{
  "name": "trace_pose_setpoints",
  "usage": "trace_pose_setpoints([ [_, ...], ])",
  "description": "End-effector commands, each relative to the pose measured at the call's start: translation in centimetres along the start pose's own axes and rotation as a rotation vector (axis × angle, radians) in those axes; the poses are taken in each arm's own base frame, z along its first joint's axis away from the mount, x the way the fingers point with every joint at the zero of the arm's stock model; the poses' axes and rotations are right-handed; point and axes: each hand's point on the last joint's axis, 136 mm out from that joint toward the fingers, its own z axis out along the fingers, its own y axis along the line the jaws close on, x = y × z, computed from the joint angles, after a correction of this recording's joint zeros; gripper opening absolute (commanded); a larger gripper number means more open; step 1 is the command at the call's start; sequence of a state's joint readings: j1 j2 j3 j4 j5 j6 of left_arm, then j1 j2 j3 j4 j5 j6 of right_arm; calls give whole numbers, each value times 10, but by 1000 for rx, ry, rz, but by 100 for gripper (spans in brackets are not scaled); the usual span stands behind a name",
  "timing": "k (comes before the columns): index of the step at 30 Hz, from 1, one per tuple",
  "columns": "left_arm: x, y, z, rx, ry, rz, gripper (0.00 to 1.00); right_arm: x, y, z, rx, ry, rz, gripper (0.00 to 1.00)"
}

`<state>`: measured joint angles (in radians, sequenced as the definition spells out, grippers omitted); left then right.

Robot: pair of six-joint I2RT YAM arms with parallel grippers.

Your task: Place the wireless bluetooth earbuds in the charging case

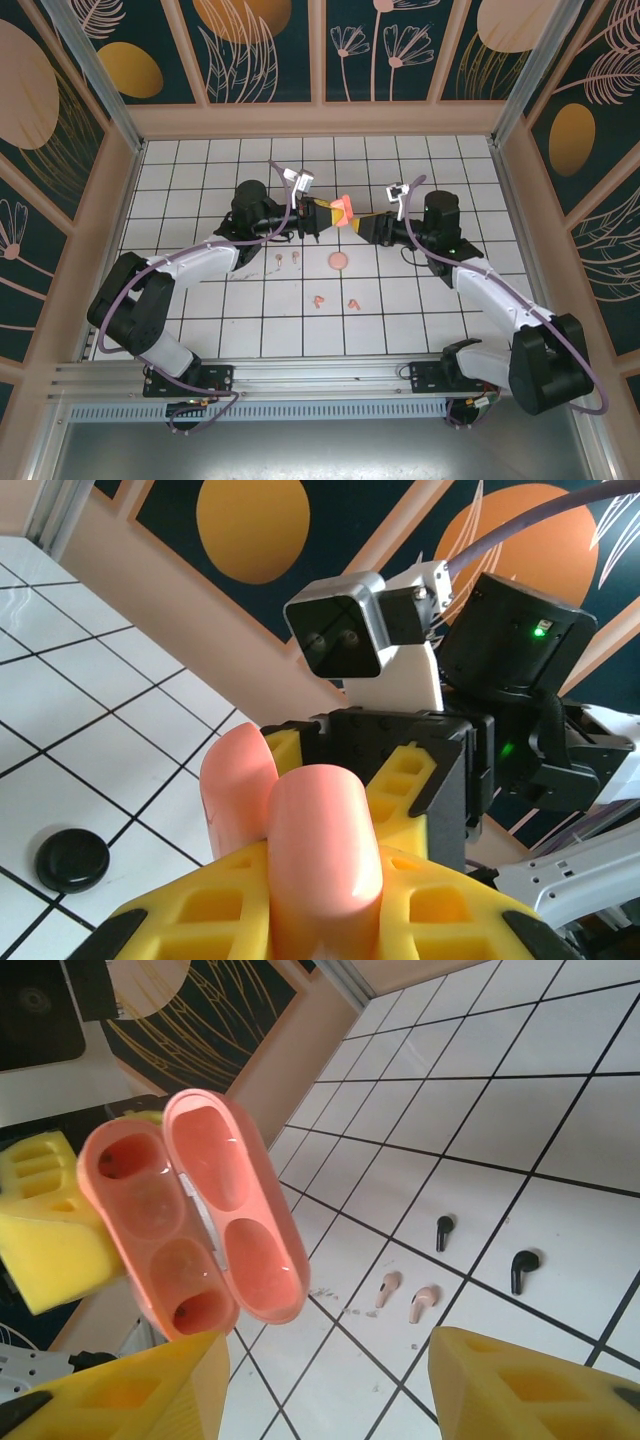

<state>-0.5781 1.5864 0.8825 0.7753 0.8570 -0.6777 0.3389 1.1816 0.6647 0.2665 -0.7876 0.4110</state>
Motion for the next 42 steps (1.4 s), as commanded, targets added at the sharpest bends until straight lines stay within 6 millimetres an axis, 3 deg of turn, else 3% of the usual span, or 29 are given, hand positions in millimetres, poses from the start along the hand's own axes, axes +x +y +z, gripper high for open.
trace_pose_setpoints([
  [1,-3,-13,-1,50,-13,27,0,-19,12,1,-51,-41,-37,54],
  [17,0,-13,1,57,-12,21,0,-30,16,10,-96,-55,-17,46],
  [26,2,-10,5,57,-10,19,0,-31,22,15,-121,-47,-21,35],
  [42,-1,-7,6,48,-33,16,0,-27,26,18,-127,-33,-26,2],
])
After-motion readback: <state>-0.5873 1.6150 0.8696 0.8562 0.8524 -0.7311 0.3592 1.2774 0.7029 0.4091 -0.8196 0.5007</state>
